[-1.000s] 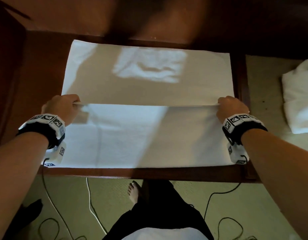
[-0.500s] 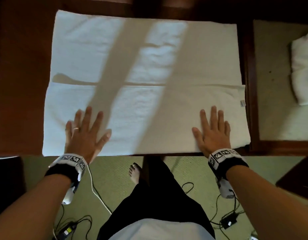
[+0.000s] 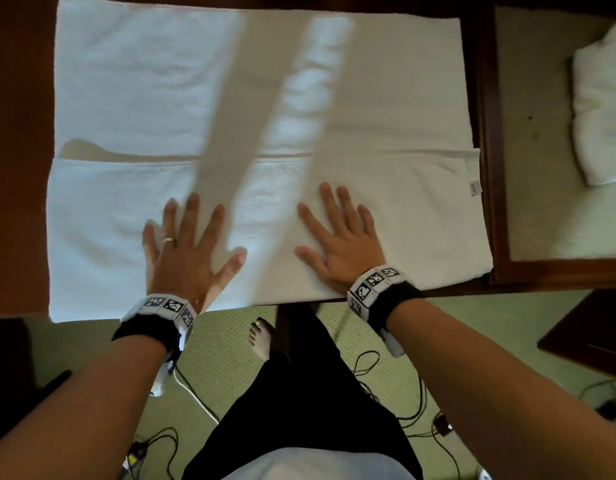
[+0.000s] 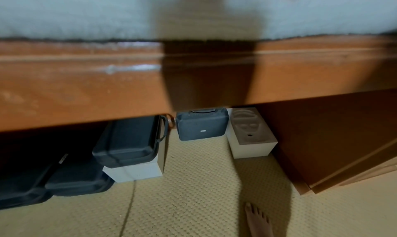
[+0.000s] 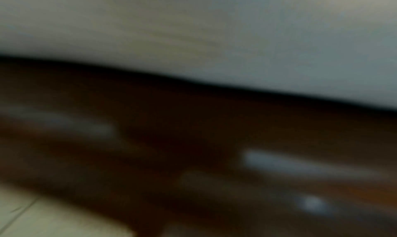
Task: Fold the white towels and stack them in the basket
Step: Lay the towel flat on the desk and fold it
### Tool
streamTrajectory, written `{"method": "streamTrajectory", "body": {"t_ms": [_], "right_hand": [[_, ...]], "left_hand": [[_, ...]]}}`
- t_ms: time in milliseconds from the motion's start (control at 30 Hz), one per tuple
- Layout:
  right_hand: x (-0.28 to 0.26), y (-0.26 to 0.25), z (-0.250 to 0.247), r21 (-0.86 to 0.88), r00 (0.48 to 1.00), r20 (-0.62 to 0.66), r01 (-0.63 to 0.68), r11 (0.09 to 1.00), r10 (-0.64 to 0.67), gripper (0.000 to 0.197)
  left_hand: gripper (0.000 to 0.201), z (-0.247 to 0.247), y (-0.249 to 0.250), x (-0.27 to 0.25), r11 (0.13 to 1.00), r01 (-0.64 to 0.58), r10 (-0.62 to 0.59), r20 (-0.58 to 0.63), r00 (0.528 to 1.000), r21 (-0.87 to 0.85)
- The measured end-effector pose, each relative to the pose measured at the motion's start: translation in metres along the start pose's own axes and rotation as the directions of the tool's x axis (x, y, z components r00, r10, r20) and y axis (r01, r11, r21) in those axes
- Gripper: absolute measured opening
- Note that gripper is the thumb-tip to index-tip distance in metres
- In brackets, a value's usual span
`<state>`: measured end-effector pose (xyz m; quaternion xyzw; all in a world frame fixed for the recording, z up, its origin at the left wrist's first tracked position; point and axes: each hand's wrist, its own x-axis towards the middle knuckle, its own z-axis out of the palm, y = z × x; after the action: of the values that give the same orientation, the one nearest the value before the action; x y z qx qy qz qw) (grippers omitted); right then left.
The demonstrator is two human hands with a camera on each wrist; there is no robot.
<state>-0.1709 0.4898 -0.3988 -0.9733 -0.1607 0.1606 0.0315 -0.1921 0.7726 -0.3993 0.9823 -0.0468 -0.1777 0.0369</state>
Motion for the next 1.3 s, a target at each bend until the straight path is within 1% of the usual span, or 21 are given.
{"method": "streamTrajectory", "body": {"t_ms": [67,167,233,300,367,433,500,533,600,700,767,800,833,867,900,967,1000,1100,1200,1233,1300], "right_hand": [[0.001,0.047,-0.007,0.015,0.990,0.005,-0.140,0.990,0.140,0.069],[0.000,0.116,-0.021,0.049,0.933,0.048,-0.359,0.932,0.356,0.070],[0.001,0.136,-0.030,0.042,0.906,0.055,-0.423,0.905,0.420,0.070],[0.006,0.122,-0.036,0.038,0.916,0.009,-0.400,0.916,0.400,0.071],[0.009,0.083,-0.036,0.048,0.968,-0.018,-0.249,0.967,0.250,0.071],[0.009,0.044,-0.026,0.033,0.994,0.029,-0.102,0.994,0.101,0.071],[0.009,0.027,-0.019,0.035,0.990,0.096,-0.103,0.994,0.100,0.071],[0.010,0.027,-0.018,0.038,0.988,0.106,-0.118,0.992,0.114,0.072],[0.012,0.031,-0.019,0.026,0.986,0.121,-0.115,0.993,0.111,0.073],[0.014,0.031,-0.025,0.034,0.985,0.138,-0.107,0.994,0.101,0.075],[0.016,0.029,-0.028,0.036,0.980,0.161,-0.121,0.992,0.114,0.075],[0.017,0.029,-0.030,0.036,0.978,0.176,-0.124,0.992,0.116,0.075],[0.017,0.029,-0.033,0.036,0.974,0.193,-0.127,0.991,0.117,0.075],[0.018,0.030,-0.035,0.037,0.971,0.209,-0.127,0.991,0.117,0.076],[0.018,0.031,-0.036,0.039,0.968,0.223,-0.126,0.991,0.115,0.076],[0.018,0.031,-0.041,0.050,0.962,0.247,-0.130,0.990,0.114,0.076],[0.019,0.030,-0.045,0.057,0.957,0.264,-0.138,0.989,0.118,0.076],[0.017,0.024,-0.056,0.075,0.926,0.353,-0.170,0.982,0.134,0.080],[0.012,0.024,-0.069,0.123,0.897,0.425,-0.188,0.975,0.119,0.078],[0.011,0.026,-0.075,0.140,0.901,0.420,-0.184,0.973,0.110,0.074],[0.013,0.031,-0.088,0.172,0.926,0.359,-0.191,0.966,0.119,0.061]], "left_hand": [[0.085,-0.001,0.000,0.002,1.000,0.020,-0.020,0.007,1.000,0.002],[0.087,-0.002,0.003,0.003,0.999,0.032,-0.032,0.013,0.999,-0.010],[0.088,-0.007,0.007,0.006,0.999,0.034,-0.034,0.000,0.999,-0.019],[0.089,-0.014,0.015,0.009,1.000,-0.001,0.001,-0.019,1.000,0.004],[0.088,-0.017,0.024,0.012,0.989,-0.138,0.140,-0.030,0.990,0.047],[0.085,-0.016,0.031,0.014,0.948,-0.306,0.307,0.003,0.952,0.088],[0.082,-0.013,0.020,0.016,0.915,-0.388,0.387,0.033,0.922,0.110],[0.080,-0.013,0.007,0.019,0.918,-0.379,0.377,0.042,0.925,0.117],[0.079,-0.017,-0.034,0.024,0.949,-0.291,0.287,0.051,0.957,0.118],[0.084,-0.032,-0.100,0.024,0.987,-0.077,0.069,0.065,0.996,0.138],[0.087,-0.040,-0.120,0.021,0.990,0.085,-0.093,0.066,0.993,0.116],[0.088,-0.044,-0.120,0.021,0.984,0.144,-0.152,0.072,0.986,0.105],[0.089,-0.047,-0.115,0.021,0.982,0.160,-0.168,0.068,0.983,0.103],[0.089,-0.051,-0.105,0.022,0.985,0.137,-0.142,0.052,0.988,0.103],[0.088,-0.052,-0.094,0.021,0.992,0.079,-0.085,0.050,0.995,0.101],[0.090,-0.050,-0.074,0.018,0.994,-0.050,0.040,0.107,0.993,0.100],[0.090,-0.048,-0.067,0.015,0.993,-0.066,0.053,0.142,0.988,0.095],[0.080,-0.050,-0.055,0.002,0.998,0.033,-0.042,0.184,0.982,0.051],[0.065,-0.077,-0.047,0.003,0.993,0.114,-0.108,0.242,0.964,-0.011],[0.060,-0.087,-0.048,0.008,0.991,0.132,-0.120,0.263,0.957,-0.030],[0.057,-0.105,-0.054,0.020,0.986,0.161,-0.139,0.300,0.944,-0.052]]}}
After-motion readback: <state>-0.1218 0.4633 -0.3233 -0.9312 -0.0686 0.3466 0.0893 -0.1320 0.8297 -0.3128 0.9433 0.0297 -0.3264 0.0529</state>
